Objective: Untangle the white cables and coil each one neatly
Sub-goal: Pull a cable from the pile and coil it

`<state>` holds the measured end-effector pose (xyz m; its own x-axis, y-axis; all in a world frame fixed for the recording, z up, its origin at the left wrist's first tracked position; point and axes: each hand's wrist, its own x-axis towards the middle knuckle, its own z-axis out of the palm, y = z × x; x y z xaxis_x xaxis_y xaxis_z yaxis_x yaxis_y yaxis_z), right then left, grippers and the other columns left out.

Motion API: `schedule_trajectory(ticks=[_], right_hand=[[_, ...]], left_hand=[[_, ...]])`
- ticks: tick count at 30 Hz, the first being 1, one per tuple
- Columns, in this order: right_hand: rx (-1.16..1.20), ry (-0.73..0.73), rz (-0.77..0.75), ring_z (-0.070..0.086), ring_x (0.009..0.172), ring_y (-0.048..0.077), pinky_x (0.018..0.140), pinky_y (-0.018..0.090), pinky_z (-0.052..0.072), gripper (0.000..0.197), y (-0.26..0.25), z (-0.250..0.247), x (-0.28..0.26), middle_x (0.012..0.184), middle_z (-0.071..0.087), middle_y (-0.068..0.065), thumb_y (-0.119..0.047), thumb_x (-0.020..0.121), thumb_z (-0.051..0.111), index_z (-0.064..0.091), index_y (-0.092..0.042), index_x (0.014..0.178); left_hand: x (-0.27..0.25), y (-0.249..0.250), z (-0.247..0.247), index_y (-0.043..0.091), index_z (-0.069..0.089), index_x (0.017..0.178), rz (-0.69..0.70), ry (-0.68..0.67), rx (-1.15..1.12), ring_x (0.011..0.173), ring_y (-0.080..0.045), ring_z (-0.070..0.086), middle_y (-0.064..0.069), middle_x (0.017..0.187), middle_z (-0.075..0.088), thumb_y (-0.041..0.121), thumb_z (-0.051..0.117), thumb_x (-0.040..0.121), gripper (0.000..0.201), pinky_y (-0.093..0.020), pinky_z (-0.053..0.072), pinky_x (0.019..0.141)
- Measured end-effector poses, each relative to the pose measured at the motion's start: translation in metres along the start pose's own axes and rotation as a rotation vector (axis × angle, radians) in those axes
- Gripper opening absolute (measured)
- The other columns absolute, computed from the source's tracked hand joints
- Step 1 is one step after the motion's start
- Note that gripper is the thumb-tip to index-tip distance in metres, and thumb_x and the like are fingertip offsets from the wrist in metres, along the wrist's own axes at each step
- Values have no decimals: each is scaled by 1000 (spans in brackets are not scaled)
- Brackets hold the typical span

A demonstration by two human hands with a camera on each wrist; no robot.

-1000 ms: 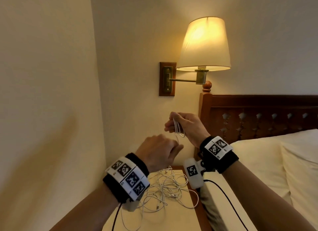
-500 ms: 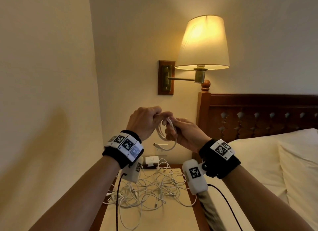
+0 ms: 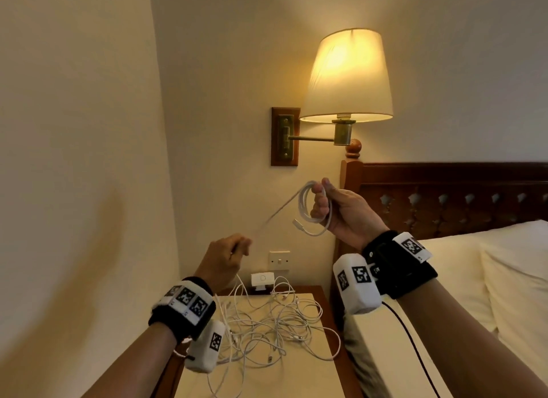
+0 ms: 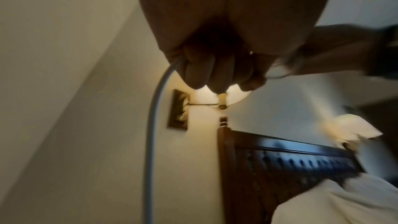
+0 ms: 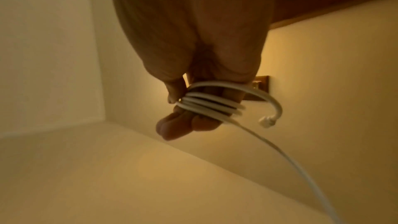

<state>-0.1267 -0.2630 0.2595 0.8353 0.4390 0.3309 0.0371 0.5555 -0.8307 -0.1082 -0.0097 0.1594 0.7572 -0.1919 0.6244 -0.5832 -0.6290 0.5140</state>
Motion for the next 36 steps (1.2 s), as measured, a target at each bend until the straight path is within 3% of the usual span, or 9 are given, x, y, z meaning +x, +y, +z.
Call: schedule_trajectory(ticks=[4,10,15,21,24,26,28,30,36], right_hand=[[-269,79,-85,60,61,14,62,23,54,26,10,5,7,71,61,6,-24,102,41,57,-6,94],[-746,83,-107,60,71,18,70,28,48,35,34,9,9,78,64,8,-28,102,44,61,2,100],[-702,-17,-36,60,66,19,63,25,52,31,37,16,-1,75,64,10,-15,103,38,63,-1,92],[-438,-37,51,44,49,12,53,22,42,36,36,23,-1,56,49,0,-24,107,29,56,-6,92],[-390,-38,66,34,48,11,52,23,36,36,36,23,2,54,38,-4,-28,106,31,55,-9,89],[-365,-28,68,32,47,10,53,23,34,36,35,23,2,53,36,-5,-28,106,31,55,-10,86],[-369,-10,76,33,47,10,52,22,36,35,32,24,2,53,37,-5,-28,106,33,54,-9,85],[-389,-6,87,32,46,10,51,22,36,36,28,27,2,53,36,-5,-27,105,33,54,-9,83],[-441,44,78,26,47,12,50,23,29,41,27,34,6,52,30,-4,-25,105,33,50,-12,71]], left_hand=[[-10,57,3,25,47,71,271,-246,373,47,-7,39,10,56,44,39,41,102,34,-22,35,52],[8,113,-15,20,57,78,581,-36,438,44,-6,33,11,57,43,44,36,99,38,-20,32,45],[25,113,-25,18,59,85,636,130,467,45,-3,34,9,58,45,44,37,98,36,-12,28,45],[40,93,-29,18,51,90,310,208,300,47,-2,42,12,59,44,51,48,93,33,-13,30,48],[39,89,-23,17,60,106,150,140,39,69,-6,55,4,80,57,58,46,87,47,-19,45,61],[36,88,-22,13,68,99,35,32,-65,77,-9,56,4,86,62,61,40,85,57,-25,43,71],[33,86,-22,10,70,92,-94,-113,-313,58,-6,47,10,64,54,59,41,88,57,-23,36,62],[30,88,-26,13,70,96,-216,-205,-562,54,-8,36,3,62,45,57,46,89,50,-23,33,55],[28,97,-27,21,51,69,-252,-248,-698,56,-10,34,6,61,42,54,43,92,41,-26,30,57]])
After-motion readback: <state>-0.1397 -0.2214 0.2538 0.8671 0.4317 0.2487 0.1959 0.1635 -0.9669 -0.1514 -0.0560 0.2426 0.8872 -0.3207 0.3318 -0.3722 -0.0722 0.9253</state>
